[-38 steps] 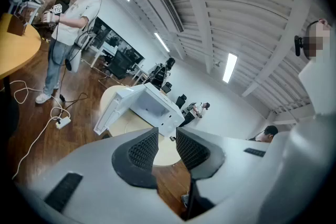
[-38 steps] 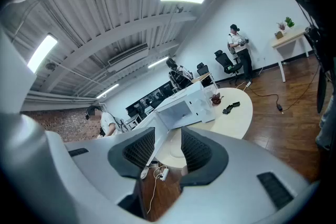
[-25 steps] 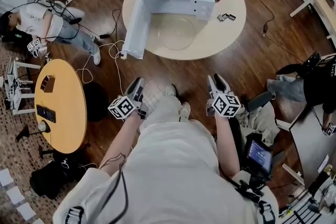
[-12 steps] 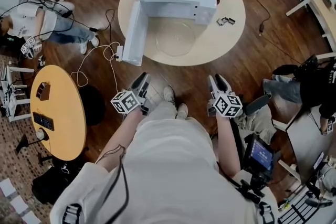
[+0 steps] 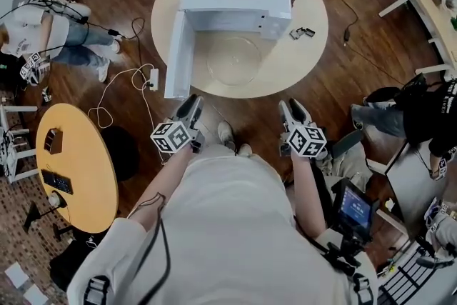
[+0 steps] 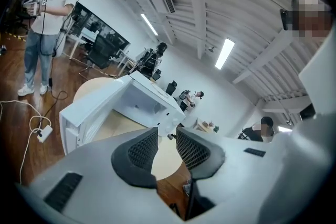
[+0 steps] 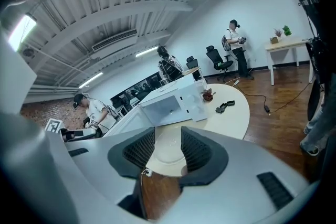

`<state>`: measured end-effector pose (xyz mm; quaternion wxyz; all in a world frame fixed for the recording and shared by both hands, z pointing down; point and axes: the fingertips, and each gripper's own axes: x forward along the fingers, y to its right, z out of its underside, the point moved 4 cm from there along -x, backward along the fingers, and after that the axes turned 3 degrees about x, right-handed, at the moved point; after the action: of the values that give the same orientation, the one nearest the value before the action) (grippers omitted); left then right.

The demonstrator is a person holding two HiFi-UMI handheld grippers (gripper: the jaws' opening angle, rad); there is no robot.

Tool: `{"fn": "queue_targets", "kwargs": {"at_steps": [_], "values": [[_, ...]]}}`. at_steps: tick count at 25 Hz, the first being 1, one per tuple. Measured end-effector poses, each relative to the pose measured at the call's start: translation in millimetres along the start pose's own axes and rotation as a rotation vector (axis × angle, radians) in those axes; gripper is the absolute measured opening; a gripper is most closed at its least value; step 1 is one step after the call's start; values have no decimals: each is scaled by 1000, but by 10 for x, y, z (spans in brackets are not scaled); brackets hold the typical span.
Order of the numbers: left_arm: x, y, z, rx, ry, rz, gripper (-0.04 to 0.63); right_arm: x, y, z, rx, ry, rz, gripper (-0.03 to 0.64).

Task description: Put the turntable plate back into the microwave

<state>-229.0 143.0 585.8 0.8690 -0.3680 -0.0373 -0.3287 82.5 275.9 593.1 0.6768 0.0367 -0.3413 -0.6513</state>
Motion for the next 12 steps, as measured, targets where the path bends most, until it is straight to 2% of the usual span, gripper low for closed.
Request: {"fn": "queue_targets", "kwargs": {"at_steps": [12], "values": [[332,-132,-291,22,4,62,114,365,-81,-43,-4,19,34,140]]}}
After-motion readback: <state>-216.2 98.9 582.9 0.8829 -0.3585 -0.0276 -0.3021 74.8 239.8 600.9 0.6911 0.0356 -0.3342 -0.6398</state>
